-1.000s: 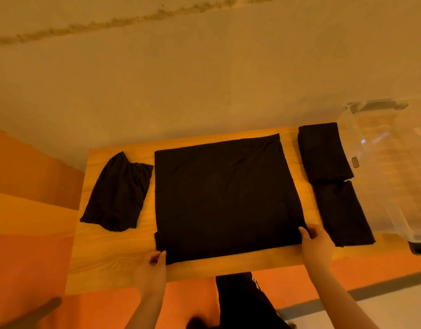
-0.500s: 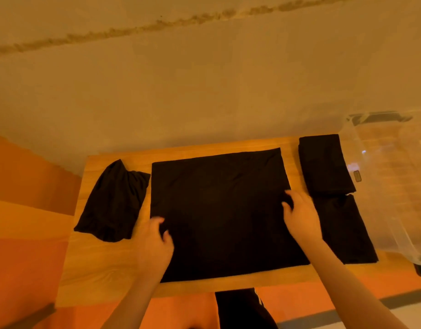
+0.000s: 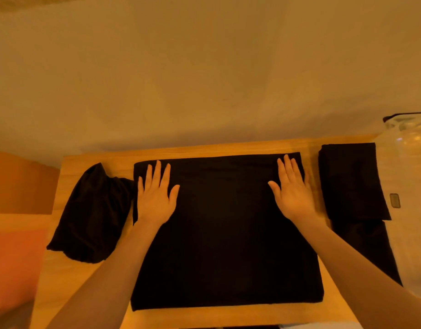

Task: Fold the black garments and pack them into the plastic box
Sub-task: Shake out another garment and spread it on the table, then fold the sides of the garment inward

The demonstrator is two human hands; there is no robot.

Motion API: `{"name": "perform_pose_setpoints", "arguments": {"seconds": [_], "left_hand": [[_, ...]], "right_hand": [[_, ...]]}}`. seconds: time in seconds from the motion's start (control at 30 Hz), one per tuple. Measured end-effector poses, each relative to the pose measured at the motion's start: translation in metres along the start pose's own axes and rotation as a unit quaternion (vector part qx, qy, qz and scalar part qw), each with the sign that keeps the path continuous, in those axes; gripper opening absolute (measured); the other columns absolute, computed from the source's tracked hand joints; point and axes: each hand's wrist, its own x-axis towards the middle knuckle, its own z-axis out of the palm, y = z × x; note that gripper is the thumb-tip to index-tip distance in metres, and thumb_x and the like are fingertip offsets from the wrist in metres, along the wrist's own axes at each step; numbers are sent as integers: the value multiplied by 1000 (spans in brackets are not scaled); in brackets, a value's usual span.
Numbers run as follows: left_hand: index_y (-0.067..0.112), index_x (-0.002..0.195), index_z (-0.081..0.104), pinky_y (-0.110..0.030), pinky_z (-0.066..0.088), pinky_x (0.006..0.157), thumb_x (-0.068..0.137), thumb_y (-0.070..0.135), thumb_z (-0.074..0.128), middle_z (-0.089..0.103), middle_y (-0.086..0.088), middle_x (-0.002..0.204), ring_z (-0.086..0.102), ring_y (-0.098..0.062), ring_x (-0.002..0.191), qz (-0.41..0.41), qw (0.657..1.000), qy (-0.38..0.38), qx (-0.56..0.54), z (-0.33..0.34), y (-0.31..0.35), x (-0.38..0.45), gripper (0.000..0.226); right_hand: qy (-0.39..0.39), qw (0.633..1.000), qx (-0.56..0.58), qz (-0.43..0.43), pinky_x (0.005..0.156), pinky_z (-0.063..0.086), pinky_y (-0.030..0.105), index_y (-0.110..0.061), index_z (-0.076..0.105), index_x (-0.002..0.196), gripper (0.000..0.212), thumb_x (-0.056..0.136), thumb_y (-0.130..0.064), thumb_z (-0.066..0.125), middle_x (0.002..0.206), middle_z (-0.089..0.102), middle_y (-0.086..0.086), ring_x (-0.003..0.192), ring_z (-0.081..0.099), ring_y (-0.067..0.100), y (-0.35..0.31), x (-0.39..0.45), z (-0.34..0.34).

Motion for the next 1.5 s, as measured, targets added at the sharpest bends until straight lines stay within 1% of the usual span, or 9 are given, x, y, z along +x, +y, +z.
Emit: {"name": "perform_pose_setpoints", "arguments": {"seconds": [0.2,0.33,0.7,0.8,0.9,1.03,1.17,1.3,1.5], "left_hand": [[10,144,25,-44,9,115,94,40,28,18,-14,153,9,-27,143,71,996,57,-21,-4,1,-55,59],[13,142,25,-37,4,115,96,45,9,1,-4,157,-3,-19,145,220,975,20,16,30,-18,-160,59],[11,148,-1,-33,-2,117,95,53,16,-5,-5,157,-4,-20,145,250,967,-10,44,71,-84,-255,69],[16,148,10,-31,-3,117,99,40,18,26,-6,152,-6,-15,144,237,970,15,49,76,-89,-261,55],[13,127,50,-28,7,115,76,14,67,59,-4,125,19,-13,142,242,967,78,28,87,-90,-264,54],[13,98,72,-30,53,85,66,8,73,71,-5,104,69,-18,95,267,955,128,2,83,-89,-264,32],[18,76,74,-17,50,45,70,14,67,73,1,73,70,-13,59,250,962,109,-26,40,-86,-263,10],[10,110,67,-31,46,84,94,11,50,65,-5,110,62,-24,100,137,979,104,-105,-35,-78,-247,24],[0,97,69,-36,43,86,88,7,57,68,-19,101,62,-33,97,119,926,253,-253,-166,-71,-237,16]], "right_hand": [[33,996,19,-86,116,-1,35,-17,0,145,66,95,-44,32,152,-3,0,141,-6,16,-21,-56,-4],[0,977,-25,-210,114,6,32,-22,10,147,61,95,-55,8,156,10,-2,144,1,16,-8,-156,42],[-11,982,-54,-183,113,10,32,-22,5,149,68,93,-59,17,157,4,-4,144,2,12,49,-243,92],[20,987,-48,-151,111,14,30,-20,30,142,57,97,-50,14,143,40,1,142,17,16,48,-248,94],[105,980,-75,-149,109,20,33,-8,62,117,50,102,-31,20,121,62,11,120,49,25,42,-256,107],[192,967,-81,-144,96,40,33,-8,73,94,32,70,3,55,99,72,10,92,69,24,34,-269,102],[142,982,-9,-125,80,53,35,-19,71,81,44,53,14,79,77,72,5,70,70,20,26,-269,67],[128,989,42,-54,89,48,35,-3,63,113,32,86,9,53,110,65,17,105,62,30,13,-265,0],[270,945,180,-29,83,40,34,5,62,106,23,94,-2,44,106,60,21,101,56,35,-13,-283,-109]]}}
